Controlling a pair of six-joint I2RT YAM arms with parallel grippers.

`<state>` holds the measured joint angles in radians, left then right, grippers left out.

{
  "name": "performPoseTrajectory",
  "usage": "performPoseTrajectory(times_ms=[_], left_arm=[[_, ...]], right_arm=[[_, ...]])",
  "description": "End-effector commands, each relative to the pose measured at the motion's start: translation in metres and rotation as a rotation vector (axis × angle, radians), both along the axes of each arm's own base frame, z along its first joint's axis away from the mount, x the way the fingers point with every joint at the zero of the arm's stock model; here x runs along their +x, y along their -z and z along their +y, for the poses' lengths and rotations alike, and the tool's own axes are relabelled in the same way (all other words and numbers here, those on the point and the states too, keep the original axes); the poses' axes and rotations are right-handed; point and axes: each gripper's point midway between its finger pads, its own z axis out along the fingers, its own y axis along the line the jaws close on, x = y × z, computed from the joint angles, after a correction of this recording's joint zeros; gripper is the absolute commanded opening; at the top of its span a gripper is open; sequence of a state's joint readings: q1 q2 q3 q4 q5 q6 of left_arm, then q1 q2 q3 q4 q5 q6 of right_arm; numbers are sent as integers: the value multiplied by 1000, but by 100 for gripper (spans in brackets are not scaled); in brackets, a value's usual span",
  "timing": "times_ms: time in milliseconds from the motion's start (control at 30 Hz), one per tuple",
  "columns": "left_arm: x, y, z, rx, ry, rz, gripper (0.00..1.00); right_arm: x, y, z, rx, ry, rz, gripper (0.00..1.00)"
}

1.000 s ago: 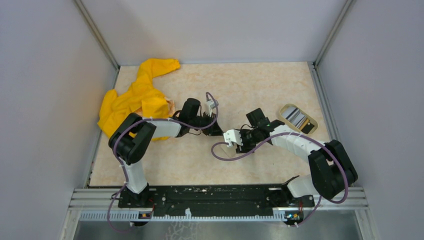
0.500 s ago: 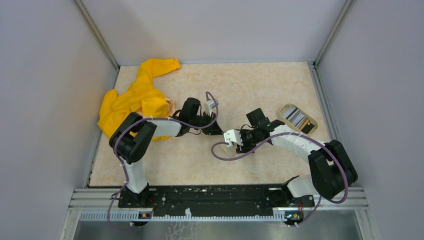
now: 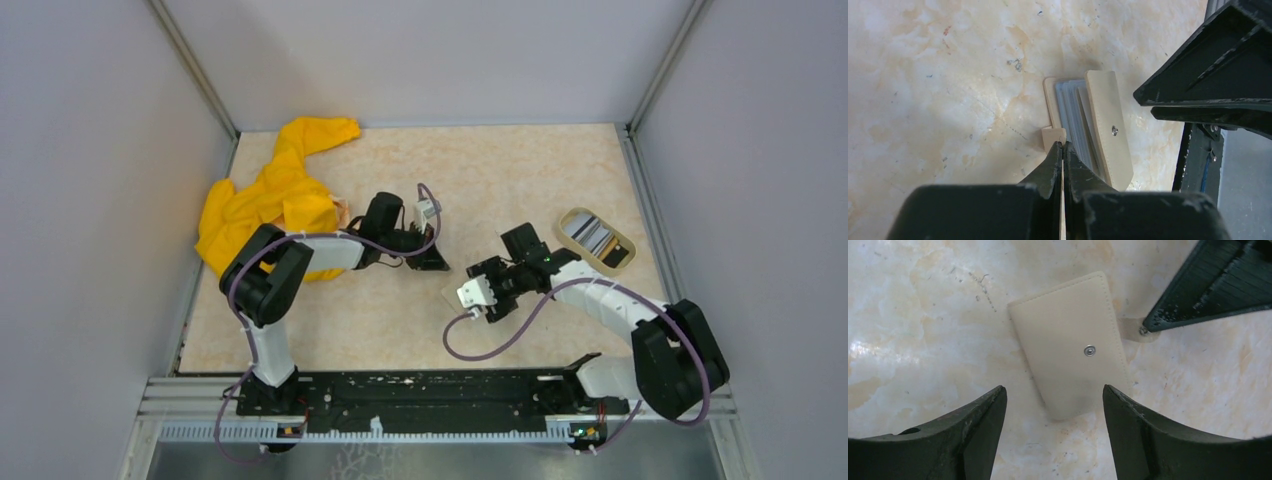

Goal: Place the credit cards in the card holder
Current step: Close the card holder at the center of the board.

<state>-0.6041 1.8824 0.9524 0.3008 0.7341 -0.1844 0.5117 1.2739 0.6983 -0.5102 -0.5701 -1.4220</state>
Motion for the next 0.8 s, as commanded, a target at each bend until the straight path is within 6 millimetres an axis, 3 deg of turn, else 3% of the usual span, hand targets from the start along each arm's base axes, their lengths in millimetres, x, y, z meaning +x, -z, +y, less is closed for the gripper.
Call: performPoseTrajectory(times_ms=[0,267,533,767], left_arm=[[-1,-24,-9,-59,107,-67,0],[-8,-28,-14,-102,153,-46,0],[-19,-22,-21,-105,186,-24,0],[-22,-3,-27,-47,172,2,0]], right_arm=[[-1,1,1,-15,-206,-148,71],[10,31,-5,-93,-181,-111,63],[20,38,2,-100,-121,-73,53],[20,39,5,-100,-91,-41,43]])
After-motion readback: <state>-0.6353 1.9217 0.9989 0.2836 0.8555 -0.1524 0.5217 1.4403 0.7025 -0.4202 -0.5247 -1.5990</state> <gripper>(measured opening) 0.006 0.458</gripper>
